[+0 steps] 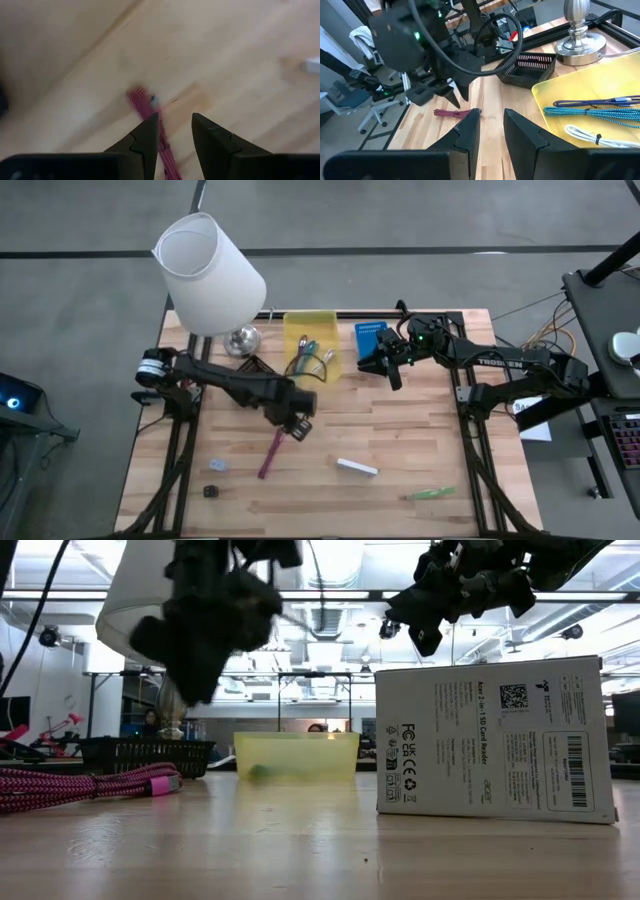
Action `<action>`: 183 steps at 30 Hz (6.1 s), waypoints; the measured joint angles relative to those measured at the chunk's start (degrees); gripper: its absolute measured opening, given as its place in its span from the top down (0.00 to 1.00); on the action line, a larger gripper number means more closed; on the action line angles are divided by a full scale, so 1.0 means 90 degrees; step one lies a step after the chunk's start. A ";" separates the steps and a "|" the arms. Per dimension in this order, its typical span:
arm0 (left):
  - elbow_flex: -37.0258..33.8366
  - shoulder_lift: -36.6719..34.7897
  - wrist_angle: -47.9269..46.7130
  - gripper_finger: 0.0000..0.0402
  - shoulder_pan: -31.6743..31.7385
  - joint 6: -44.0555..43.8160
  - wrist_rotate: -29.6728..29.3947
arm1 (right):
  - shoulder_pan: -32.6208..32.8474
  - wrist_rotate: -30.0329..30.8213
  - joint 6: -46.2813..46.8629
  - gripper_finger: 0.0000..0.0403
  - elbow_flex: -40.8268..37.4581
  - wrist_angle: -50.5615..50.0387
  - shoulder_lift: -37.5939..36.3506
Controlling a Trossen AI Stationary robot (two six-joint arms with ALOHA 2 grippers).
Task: Pick and place items into bin
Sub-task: Put the pink charger cable into the yellow bin, then put the white charger adapter into the black bin
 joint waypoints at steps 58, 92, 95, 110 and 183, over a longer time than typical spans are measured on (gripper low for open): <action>-0.1211 0.0006 0.5184 0.98 0.0639 0.3080 -0.2271 | -0.0002 0.0004 0.0029 0.81 0.0000 0.0002 0.0000; -0.0657 -0.0228 0.5017 0.55 0.1961 0.3552 -0.1903 | -0.0002 0.0002 0.0012 0.81 0.0000 -0.0017 0.0000; -0.0657 -0.0440 0.4628 0.54 0.1895 0.3558 0.0329 | 0.0000 0.0002 0.0002 0.81 0.0000 -0.0021 0.0000; -0.0657 -0.1788 0.0672 0.54 -0.0373 0.3265 0.2300 | -0.0006 0.0008 -0.0334 0.81 -0.0002 -0.0333 0.0000; -0.2437 -0.1908 -0.0981 0.75 -0.2569 -0.0472 -0.3444 | 0.0000 0.0024 -0.0427 0.81 -0.0002 -0.0427 0.0000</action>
